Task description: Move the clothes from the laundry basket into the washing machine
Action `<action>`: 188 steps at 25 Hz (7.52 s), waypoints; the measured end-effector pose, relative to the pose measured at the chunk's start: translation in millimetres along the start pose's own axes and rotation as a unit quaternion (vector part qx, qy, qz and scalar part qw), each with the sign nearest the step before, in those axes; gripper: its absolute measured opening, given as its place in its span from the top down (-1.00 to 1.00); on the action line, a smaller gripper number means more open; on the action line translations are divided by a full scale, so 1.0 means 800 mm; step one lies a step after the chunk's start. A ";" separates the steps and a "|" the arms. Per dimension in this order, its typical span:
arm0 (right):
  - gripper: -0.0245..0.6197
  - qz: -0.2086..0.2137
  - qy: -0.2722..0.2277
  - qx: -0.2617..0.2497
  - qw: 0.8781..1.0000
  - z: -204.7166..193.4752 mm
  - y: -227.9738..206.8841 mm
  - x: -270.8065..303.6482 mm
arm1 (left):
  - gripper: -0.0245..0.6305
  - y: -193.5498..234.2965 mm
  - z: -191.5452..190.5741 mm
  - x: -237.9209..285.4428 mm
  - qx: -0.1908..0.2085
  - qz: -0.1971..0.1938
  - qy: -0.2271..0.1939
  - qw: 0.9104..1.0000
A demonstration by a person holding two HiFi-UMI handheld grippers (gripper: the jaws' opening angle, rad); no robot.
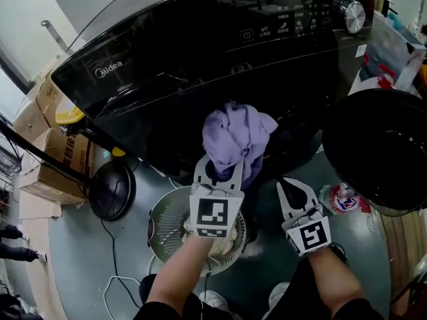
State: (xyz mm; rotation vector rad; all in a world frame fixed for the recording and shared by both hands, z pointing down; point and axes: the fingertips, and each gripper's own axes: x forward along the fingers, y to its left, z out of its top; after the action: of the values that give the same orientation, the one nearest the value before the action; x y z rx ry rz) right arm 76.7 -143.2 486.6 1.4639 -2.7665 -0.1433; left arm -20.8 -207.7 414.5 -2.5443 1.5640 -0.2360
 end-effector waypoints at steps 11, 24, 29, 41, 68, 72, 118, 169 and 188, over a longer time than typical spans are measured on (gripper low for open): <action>0.90 -0.010 0.000 -0.011 1.000 0.001 -0.007 -0.010 | 0.56 0.055 -0.014 0.139 -0.043 0.086 0.005 0.995; 0.90 -0.003 0.009 -0.011 1.000 -0.009 0.000 -0.007 | -0.25 0.034 -0.116 0.163 -0.066 0.027 0.175 0.982; 0.90 0.001 0.005 -0.010 1.000 -0.006 0.004 -0.002 | -0.25 0.021 -0.116 0.137 -0.067 0.015 0.150 0.986; 0.90 0.027 0.015 -0.033 0.999 -0.017 0.020 0.016 | -0.25 -0.005 -0.090 -0.027 -0.056 -0.016 0.094 0.994; 0.90 0.124 -0.009 -0.072 0.990 -0.017 0.109 0.049 | -0.79 -0.078 -0.646 -0.279 0.068 -0.247 0.646 0.719; 0.90 0.121 -0.013 -0.062 0.991 -0.013 0.111 0.045 | -0.79 -0.069 -0.678 -0.283 0.072 -0.240 0.656 0.712; 0.90 0.056 0.011 -0.082 0.995 -0.033 0.051 0.046 | 0.51 0.005 -0.171 -0.164 0.088 -0.080 0.192 0.974; 0.90 0.000 0.002 0.009 1.000 -0.007 -0.002 0.004 | -0.21 -0.011 -0.037 0.034 -0.025 -0.008 0.014 1.000; 0.90 0.008 0.019 0.013 1.000 0.175 0.052 0.009 | 0.90 0.017 0.011 -0.165 -0.119 0.013 0.023 0.992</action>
State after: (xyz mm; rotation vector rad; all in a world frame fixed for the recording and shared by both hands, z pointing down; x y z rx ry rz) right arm 31.2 -115.5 350.4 1.4329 -2.7604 -0.0799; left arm -89.7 -95.7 395.5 -2.7100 1.7387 -0.1119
